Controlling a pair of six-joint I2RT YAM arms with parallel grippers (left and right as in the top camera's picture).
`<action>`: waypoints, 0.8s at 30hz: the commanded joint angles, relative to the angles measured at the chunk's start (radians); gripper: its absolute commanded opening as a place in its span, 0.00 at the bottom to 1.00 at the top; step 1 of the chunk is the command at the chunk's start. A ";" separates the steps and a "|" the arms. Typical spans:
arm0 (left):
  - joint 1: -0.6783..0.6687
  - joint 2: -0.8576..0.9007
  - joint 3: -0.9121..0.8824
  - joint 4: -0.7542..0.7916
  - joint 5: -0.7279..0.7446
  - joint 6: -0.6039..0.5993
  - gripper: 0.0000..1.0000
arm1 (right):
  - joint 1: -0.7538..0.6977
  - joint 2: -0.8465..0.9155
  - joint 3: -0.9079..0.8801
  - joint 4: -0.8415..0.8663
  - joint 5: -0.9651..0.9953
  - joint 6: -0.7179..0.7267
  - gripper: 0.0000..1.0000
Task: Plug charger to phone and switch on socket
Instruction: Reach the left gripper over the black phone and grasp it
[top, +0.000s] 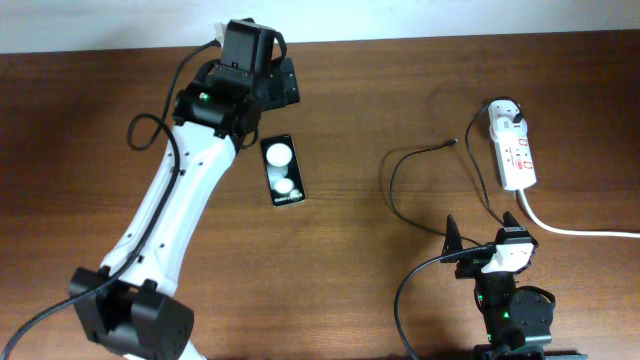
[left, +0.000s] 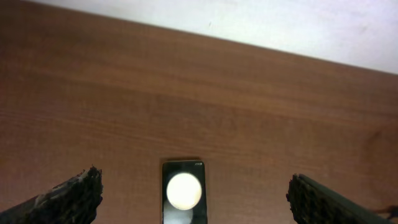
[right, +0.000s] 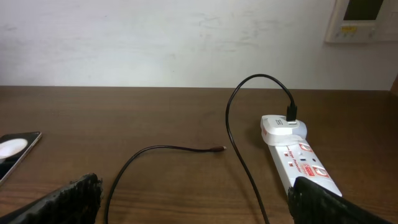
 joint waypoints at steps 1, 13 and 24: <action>-0.001 0.050 0.024 -0.006 0.009 -0.016 0.99 | 0.006 -0.007 -0.005 -0.005 -0.002 -0.003 0.99; 0.000 0.263 0.022 -0.097 0.107 -0.149 0.99 | 0.006 -0.007 -0.005 -0.005 -0.002 -0.003 0.99; 0.000 0.388 0.021 -0.211 0.188 -0.120 0.99 | 0.006 -0.007 -0.005 -0.005 -0.002 -0.003 0.99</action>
